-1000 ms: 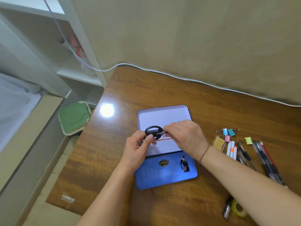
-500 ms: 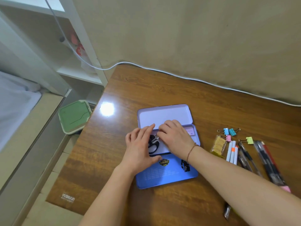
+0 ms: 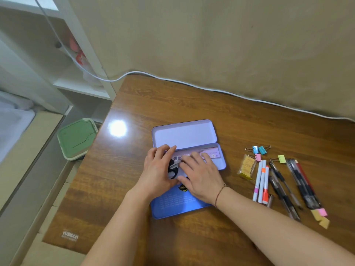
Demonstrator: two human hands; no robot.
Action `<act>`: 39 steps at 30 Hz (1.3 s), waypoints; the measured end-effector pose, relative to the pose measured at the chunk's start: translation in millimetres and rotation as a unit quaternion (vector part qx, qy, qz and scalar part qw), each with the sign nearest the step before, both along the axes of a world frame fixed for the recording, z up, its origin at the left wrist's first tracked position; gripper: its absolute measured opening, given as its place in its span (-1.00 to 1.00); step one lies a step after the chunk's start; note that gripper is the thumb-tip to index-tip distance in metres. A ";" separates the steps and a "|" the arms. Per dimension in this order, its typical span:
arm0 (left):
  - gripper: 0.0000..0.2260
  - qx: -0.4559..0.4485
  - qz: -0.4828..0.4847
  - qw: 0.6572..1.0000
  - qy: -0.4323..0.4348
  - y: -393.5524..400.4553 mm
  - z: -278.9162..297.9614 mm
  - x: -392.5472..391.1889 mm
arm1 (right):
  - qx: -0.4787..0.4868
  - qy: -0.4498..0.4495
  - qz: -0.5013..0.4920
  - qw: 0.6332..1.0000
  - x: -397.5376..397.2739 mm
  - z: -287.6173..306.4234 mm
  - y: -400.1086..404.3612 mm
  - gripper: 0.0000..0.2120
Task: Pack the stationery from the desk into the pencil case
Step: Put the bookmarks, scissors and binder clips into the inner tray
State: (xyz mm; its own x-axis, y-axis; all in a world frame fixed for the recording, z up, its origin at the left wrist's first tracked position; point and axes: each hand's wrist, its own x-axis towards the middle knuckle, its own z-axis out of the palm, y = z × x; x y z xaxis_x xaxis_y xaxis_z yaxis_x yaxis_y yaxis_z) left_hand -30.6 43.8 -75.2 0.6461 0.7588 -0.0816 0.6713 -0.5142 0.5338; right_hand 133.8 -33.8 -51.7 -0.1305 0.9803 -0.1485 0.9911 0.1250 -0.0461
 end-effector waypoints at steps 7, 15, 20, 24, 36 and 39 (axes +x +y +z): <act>-0.09 -0.027 -0.015 0.999 0.024 3.9 6.4 6.8 | -0.081 0.015 0.004 0.997 12.5 -8.0 1.6 -0.38; -0.02 0.020 -0.016 0.979 0.204 0.4 16.7 32.8 | -0.001 0.083 -0.044 0.996 34.6 3.0 -33.9 -0.50; -0.04 0.007 -0.013 0.979 0.201 -0.4 15.3 44.5 | -0.029 0.046 -0.058 0.997 50.8 1.5 -69.7 -0.51; -0.02 0.009 -0.033 0.979 0.199 -8.3 15.5 54.5 | -0.053 0.027 -0.073 0.996 60.4 3.1 -86.0 -0.49; -0.04 0.024 -0.033 0.969 0.245 -67.6 20.0 72.8 | 0.014 -0.012 -0.060 0.998 75.1 -2.5 -139.6 -0.56; 0.06 0.005 -0.023 0.961 0.274 -67.7 21.2 77.5 | 0.108 0.070 -0.078 0.989 89.0 -11.9 -144.7 -0.59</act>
